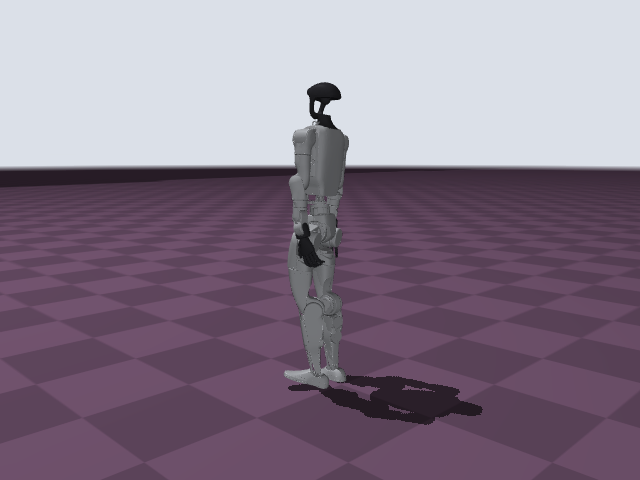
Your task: In place motions
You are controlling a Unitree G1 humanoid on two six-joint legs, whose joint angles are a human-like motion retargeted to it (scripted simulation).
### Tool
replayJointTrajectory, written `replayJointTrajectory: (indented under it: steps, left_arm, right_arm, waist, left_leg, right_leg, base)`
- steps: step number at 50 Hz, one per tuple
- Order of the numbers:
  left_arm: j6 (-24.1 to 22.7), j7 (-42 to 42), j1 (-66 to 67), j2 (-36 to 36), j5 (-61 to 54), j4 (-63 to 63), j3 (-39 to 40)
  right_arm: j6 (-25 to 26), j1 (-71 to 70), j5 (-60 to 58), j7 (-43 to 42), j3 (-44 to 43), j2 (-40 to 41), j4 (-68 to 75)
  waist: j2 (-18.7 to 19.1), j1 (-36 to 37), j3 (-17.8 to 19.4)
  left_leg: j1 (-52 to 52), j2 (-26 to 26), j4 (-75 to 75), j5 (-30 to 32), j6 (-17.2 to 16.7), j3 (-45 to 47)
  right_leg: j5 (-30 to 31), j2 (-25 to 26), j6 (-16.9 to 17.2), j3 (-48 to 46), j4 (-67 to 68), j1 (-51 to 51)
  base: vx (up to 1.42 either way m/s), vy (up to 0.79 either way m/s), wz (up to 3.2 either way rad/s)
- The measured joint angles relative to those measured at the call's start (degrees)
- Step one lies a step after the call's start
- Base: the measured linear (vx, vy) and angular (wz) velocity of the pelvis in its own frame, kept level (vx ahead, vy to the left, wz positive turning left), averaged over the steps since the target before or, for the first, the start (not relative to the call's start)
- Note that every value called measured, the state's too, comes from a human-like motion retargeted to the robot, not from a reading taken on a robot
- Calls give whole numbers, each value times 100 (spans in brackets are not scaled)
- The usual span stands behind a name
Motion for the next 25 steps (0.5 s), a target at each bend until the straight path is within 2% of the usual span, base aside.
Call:
replayJointTrajectory:
  steps: [15, 25]
  left_arm:
    - [49, -143, -93, 38, -24, -65, -80]
    - [34, -265, -101, 111, 14, -59, -55]
  right_arm:
    - [87, 141, 77, -166, -276, -149, 339]
    - [75, 170, -52, -88, -170, -29, 222]
  waist:
    - [137, 359, 72]
    - [213, 116, 77]
  left_leg:
    - [-67, 200, 11, 41, 43, 610]
    - [71, 311, -47, 114, -24, 486]
  right_leg:
    - [104, 273, -93, 733, 53, -135]
    - [91, 574, -284, 631, -13, -43]
  base:
    - [10, -6, -46]
    - [13, -9, 10]
